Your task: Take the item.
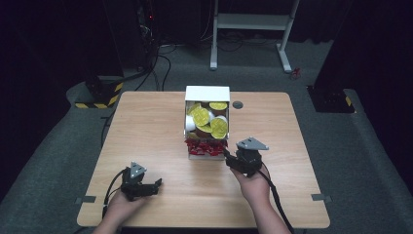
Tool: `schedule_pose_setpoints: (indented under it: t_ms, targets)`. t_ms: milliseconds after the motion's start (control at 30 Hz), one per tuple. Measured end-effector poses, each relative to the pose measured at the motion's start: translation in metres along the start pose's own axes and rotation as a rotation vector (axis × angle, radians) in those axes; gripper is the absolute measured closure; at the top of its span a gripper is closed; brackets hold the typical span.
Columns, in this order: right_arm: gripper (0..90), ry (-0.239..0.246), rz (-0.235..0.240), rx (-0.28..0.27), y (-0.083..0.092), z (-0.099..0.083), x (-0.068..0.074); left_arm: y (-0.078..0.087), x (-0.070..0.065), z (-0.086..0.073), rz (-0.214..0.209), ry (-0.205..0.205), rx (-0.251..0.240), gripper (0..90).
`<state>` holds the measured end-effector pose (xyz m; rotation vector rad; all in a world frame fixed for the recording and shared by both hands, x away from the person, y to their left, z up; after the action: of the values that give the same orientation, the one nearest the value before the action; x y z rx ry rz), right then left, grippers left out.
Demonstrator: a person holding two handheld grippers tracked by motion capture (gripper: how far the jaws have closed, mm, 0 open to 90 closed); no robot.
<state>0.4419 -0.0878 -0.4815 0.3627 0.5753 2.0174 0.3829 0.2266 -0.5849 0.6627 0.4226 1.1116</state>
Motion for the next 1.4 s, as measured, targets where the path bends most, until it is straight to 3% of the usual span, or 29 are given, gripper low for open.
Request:
schedule_pose_setpoints:
  t_ms: [433, 733, 1400]
  targets:
    - [43.5, -0.012, 0.001, 0.004, -0.01, 0.005, -0.002, 0.0, 0.0, 0.0, 0.0, 0.0, -0.001, 9.2]
    - [48.2, -0.019, -0.003, 0.013, -0.019, 0.009, -0.002, 0.0, 0.0, 0.0, 0.0, 0.001, 0.0, 9.3]
    - [80.8, 0.019, 0.005, 0.005, -0.029, 0.014, 0.003, 0.0, 0.0, 0.0, 0.0, 0.0, 0.0, 9.2]
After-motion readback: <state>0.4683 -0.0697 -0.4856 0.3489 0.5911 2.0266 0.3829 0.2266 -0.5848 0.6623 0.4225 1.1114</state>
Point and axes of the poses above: each handheld gripper's, and its own axes: y roughly backward along the jaws, z roughly out of its top, x roughly to its left, the point moved 8 cm from there along -y, roughly forward along the jaws, and after that the axes turned 1 degree about -x, right-handed, at the moved point
